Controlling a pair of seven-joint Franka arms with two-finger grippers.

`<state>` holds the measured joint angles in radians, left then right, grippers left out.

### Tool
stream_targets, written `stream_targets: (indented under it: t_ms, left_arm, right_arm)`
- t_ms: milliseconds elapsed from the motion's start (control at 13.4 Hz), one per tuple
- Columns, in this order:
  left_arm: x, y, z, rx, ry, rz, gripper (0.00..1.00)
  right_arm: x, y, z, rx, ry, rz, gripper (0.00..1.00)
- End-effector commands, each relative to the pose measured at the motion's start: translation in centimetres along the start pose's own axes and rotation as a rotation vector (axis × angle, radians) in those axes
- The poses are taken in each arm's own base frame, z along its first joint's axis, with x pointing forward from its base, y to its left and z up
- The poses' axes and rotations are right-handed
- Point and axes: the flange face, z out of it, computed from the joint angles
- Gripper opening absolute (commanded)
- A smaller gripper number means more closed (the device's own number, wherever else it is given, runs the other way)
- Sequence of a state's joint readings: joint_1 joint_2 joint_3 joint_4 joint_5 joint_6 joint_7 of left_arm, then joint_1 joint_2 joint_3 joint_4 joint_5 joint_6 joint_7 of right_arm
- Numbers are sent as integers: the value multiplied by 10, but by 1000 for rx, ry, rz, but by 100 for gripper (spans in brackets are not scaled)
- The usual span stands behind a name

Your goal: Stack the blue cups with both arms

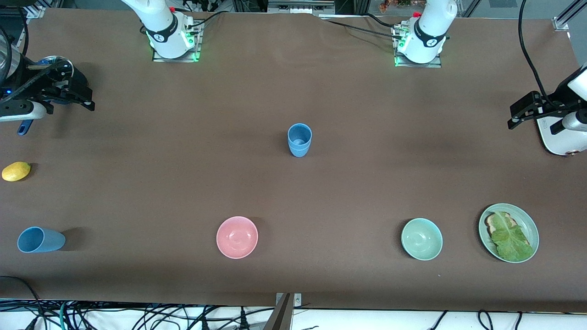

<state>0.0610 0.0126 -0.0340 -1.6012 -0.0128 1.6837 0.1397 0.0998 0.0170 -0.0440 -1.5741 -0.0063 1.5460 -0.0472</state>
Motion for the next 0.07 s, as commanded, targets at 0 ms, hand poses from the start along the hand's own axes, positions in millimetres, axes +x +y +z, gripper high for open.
stream_targets:
  t_ms: [0]
  left_arm:
    - [-2, 3, -8, -25, 3, -4, 100]
  right_arm:
    - [-1, -1, -6, -16, 8, -10, 100]
